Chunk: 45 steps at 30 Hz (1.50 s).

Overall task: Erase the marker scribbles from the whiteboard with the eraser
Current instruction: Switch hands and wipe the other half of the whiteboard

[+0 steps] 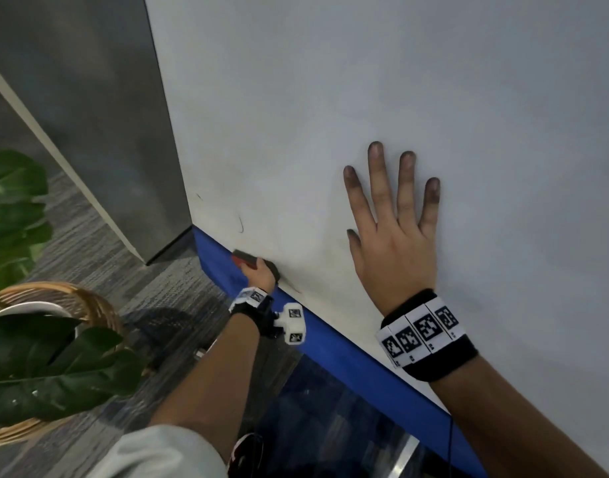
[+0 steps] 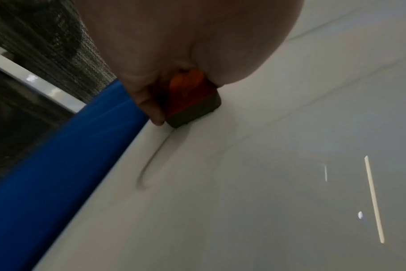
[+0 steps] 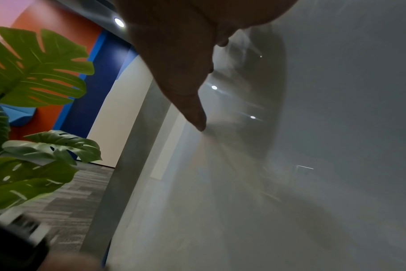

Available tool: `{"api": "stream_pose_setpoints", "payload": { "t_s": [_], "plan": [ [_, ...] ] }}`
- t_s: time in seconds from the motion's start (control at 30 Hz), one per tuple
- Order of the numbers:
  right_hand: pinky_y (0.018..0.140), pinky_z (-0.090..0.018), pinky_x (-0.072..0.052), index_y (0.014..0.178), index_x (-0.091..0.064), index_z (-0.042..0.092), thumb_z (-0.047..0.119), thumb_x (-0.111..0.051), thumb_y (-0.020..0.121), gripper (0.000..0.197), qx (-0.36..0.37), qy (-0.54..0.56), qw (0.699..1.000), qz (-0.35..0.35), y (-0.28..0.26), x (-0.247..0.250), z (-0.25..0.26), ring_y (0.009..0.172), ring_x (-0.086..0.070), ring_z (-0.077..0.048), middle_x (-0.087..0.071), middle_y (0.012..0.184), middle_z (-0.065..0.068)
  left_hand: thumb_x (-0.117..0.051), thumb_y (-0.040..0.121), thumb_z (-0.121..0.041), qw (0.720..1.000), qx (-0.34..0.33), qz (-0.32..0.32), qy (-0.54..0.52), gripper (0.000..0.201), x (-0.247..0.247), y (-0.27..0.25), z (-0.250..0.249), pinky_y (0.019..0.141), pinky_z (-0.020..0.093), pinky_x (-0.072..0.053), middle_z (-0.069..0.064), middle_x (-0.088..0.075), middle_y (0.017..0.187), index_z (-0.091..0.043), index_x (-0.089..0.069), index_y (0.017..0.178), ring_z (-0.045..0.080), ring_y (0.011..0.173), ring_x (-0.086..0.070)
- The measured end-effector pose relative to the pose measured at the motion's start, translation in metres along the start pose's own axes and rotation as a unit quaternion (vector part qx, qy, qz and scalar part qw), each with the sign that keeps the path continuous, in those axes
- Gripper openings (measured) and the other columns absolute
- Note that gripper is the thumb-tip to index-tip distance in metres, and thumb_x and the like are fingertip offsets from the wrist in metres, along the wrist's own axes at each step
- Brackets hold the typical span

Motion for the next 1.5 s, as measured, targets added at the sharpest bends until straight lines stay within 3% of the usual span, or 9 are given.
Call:
{"api": "stream_pose_setpoints", "payload": {
  "t_s": [0.1, 0.2, 0.37, 0.67, 0.8, 1.0, 1.23, 1.37, 1.5],
  "plan": [
    [0.123, -0.054, 0.016, 0.163, -0.008, 0.017, 0.016, -0.075, 0.088, 0.100, 0.016, -0.008, 1.000, 0.007, -0.002, -0.002, -0.003, 0.153, 0.008, -0.037, 0.004, 0.169, -0.012, -0.039, 0.098, -0.054, 0.994, -0.077, -0.079, -0.011, 0.083, 0.040, -0.044, -0.130, 0.126, 0.040, -0.020, 0.015, -0.023, 0.165, -0.017, -0.003, 0.163, 0.036, 0.152, -0.025],
    [0.123, -0.054, 0.016, 0.163, -0.008, 0.017, 0.013, -0.076, 0.086, 0.103, 0.015, -0.006, 1.000, 0.010, -0.002, -0.004, 0.000, 0.153, 0.008, -0.037, 0.006, 0.169, -0.011, -0.034, 0.111, -0.027, 0.983, -0.149, -0.109, -0.018, 0.061, 0.064, -0.083, -0.225, 0.113, 0.018, -0.012, 0.017, -0.018, 0.166, -0.005, -0.006, 0.160, 0.029, 0.151, -0.024],
    [0.123, -0.054, 0.017, 0.163, -0.009, 0.017, 0.008, -0.073, 0.086, 0.100, 0.011, 0.013, 1.000, 0.012, -0.005, -0.004, 0.005, 0.154, 0.010, -0.037, 0.009, 0.170, -0.010, -0.038, 0.110, -0.018, 0.966, -0.233, -0.105, -0.039, 0.057, 0.043, -0.117, -0.229, 0.097, -0.009, -0.020, 0.015, -0.030, 0.162, -0.004, -0.014, 0.160, 0.022, 0.145, -0.036],
    [0.126, -0.046, 0.015, 0.162, -0.014, 0.017, 0.003, -0.064, 0.091, 0.088, 0.064, 0.028, 0.996, 0.049, -0.023, -0.008, -0.010, 0.154, 0.021, -0.031, 0.005, 0.170, -0.010, -0.048, 0.105, -0.030, 0.988, 0.137, 0.039, -0.060, 0.063, -0.035, -0.149, -0.014, 0.116, 0.050, -0.038, 0.019, -0.041, 0.154, -0.013, -0.018, 0.158, 0.039, 0.137, -0.046],
    [0.127, -0.042, 0.011, 0.162, -0.017, 0.014, -0.001, -0.053, 0.093, 0.079, 0.081, 0.040, 0.994, 0.054, -0.036, -0.005, -0.022, 0.156, 0.008, -0.029, 0.002, 0.170, -0.009, -0.044, 0.107, -0.033, 0.968, 0.219, 0.057, -0.111, 0.060, -0.040, -0.172, -0.031, 0.102, 0.053, -0.051, 0.012, -0.046, 0.143, -0.022, -0.015, 0.158, 0.040, 0.129, -0.052],
    [0.128, -0.043, 0.009, 0.160, -0.023, 0.012, -0.009, -0.046, 0.090, 0.077, 0.079, 0.068, 0.992, 0.070, -0.064, -0.003, -0.040, 0.157, 0.000, -0.029, 0.000, 0.171, -0.010, -0.042, 0.108, -0.026, 0.994, -0.012, -0.029, -0.101, 0.063, -0.010, -0.176, -0.151, 0.116, 0.037, -0.037, 0.012, -0.042, 0.154, -0.018, -0.009, 0.162, 0.032, 0.137, -0.046],
    [0.128, -0.049, 0.003, 0.157, -0.032, 0.009, -0.009, -0.062, 0.081, 0.084, 0.038, 0.073, 0.990, 0.117, -0.135, 0.000, -0.080, 0.158, -0.001, -0.029, 0.000, 0.171, -0.010, -0.049, 0.105, -0.033, 0.952, -0.297, -0.018, -0.078, 0.066, -0.005, -0.255, -0.240, 0.111, 0.024, -0.039, 0.002, -0.044, 0.153, -0.021, -0.016, 0.161, 0.017, 0.136, -0.048],
    [0.127, -0.049, 0.006, 0.159, -0.027, 0.010, -0.009, -0.065, 0.078, 0.092, 0.038, 0.059, 0.986, 0.153, -0.178, -0.007, -0.108, 0.158, 0.004, -0.028, 0.002, 0.171, -0.010, -0.047, 0.107, -0.029, 0.971, -0.226, 0.012, -0.076, 0.067, -0.027, -0.267, -0.176, 0.116, 0.031, -0.037, 0.011, -0.039, 0.158, -0.018, -0.010, 0.162, 0.027, 0.140, -0.046],
    [0.127, -0.048, 0.010, 0.161, -0.021, 0.011, -0.011, -0.066, 0.076, 0.098, 0.042, 0.056, 0.983, 0.168, -0.198, -0.017, -0.116, 0.158, 0.009, -0.028, 0.003, 0.171, -0.009, -0.048, 0.106, -0.030, 0.999, 0.018, 0.023, -0.039, 0.067, -0.036, -0.213, -0.084, 0.111, 0.047, -0.044, 0.021, -0.048, 0.149, -0.015, -0.012, 0.161, 0.039, 0.128, -0.054]
  ]
}}
Point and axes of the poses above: each hand's wrist, its own y-axis towards the middle knuckle, its own x-axis out of the back of the hand, z = x × y, the point moved 3 cm from there along y, towards the middle knuckle
